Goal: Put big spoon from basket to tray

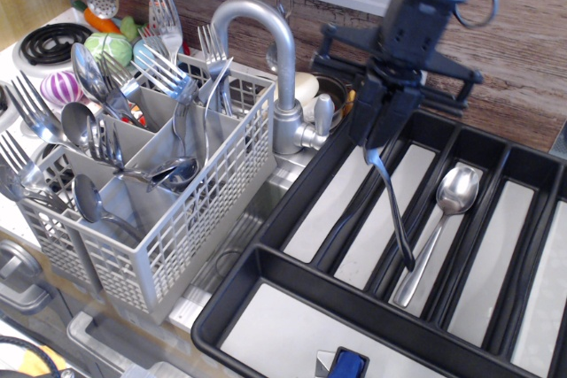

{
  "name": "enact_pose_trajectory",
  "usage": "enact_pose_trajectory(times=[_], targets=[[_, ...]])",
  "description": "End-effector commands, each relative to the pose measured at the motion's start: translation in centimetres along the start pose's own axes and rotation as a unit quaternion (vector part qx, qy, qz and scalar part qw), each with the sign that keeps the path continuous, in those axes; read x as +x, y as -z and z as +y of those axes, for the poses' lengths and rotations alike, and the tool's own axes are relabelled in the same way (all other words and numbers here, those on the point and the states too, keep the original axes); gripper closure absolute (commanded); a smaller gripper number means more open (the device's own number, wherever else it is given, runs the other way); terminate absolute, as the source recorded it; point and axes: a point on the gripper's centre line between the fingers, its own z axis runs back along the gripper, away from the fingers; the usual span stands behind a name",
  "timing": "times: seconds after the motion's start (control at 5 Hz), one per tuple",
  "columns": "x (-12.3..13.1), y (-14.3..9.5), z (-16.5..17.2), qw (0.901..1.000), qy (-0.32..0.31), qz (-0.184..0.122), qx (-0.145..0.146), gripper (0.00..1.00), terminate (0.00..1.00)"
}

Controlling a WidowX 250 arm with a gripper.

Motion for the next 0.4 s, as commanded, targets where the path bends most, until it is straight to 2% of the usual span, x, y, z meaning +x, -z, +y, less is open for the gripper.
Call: enact_pose_trajectory(times=[0.0,0.2], targets=[[0.2,0.4,-1.1,0.997,0.016,-0.062,0.043,1.0,0.0],[0.4,1.5,-1.6,0.9956,0.022,-0.087,0.027,1.0,1.0]])
